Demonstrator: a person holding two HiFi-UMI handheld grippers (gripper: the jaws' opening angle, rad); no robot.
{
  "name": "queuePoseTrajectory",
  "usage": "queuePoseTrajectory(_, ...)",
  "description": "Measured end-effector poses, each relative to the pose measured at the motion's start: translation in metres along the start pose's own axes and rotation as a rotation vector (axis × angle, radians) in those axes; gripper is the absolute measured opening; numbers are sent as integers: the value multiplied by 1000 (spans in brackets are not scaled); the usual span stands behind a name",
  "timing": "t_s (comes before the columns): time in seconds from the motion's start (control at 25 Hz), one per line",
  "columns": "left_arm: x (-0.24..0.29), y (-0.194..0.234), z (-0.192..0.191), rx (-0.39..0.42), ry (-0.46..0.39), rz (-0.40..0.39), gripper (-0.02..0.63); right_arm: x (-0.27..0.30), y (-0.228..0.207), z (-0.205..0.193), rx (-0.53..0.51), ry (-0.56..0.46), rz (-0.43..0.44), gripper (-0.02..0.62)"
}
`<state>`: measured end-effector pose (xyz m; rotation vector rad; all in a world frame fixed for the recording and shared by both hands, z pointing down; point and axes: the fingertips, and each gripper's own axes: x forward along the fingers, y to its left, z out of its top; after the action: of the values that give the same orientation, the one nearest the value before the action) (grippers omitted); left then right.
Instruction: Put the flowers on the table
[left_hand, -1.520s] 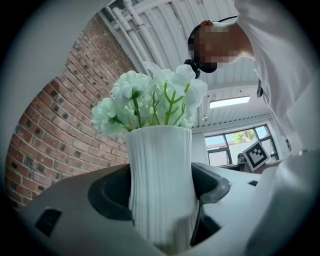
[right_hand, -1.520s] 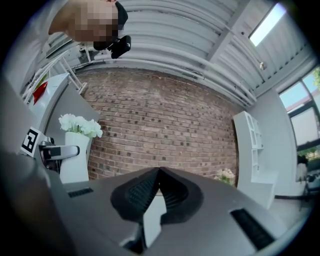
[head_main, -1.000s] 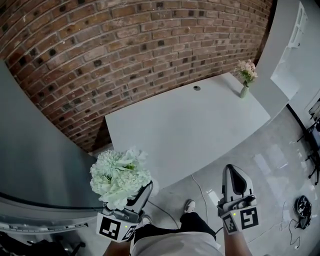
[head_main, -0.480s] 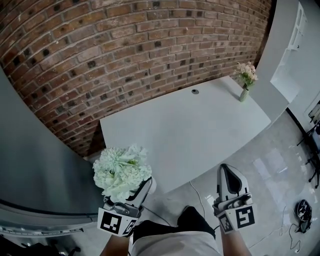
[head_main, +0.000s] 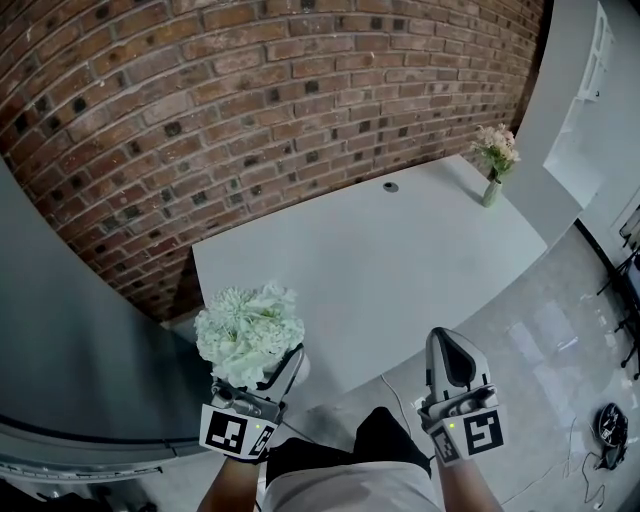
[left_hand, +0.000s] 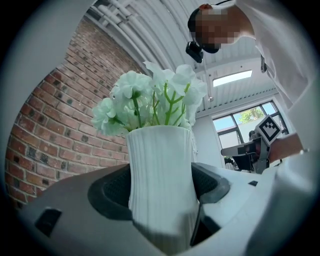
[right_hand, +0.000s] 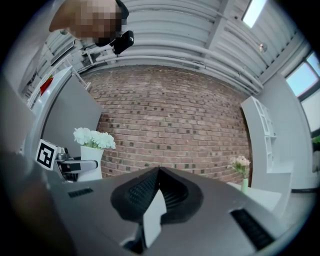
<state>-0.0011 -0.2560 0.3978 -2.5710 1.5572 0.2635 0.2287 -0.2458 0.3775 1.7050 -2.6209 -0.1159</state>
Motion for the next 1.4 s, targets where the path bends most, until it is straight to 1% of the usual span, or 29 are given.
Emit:
queuePoseTrajectory(0.16, 11, 8, -20, 15, 3, 0, 351, 10, -1, -15, -4, -3, 6, 15)
queuePoseTrajectory(0.44, 27, 13, -56, 10, 18, 2, 351, 16, -8, -43, -5, 12, 7, 15)
queuePoseTrajectory(0.56, 37, 9, -63, 28, 11, -10, 351, 13, -14, -52, -3, 24, 7, 15)
queuePoseTrajectory(0.84, 60, 9, -83, 33, 17, -21, 352, 11, -30, -74, 3, 57, -8, 15)
queuePoseTrajectory(1.16, 64, 8, -104, 8, 51, -3, 352, 12, -39, -85, 13, 78, -5, 15)
queuePoseTrajectory(1.4, 61, 2, -110, 22, 61, 10, 353, 13, -40, -90, 31, 96, 15, 15)
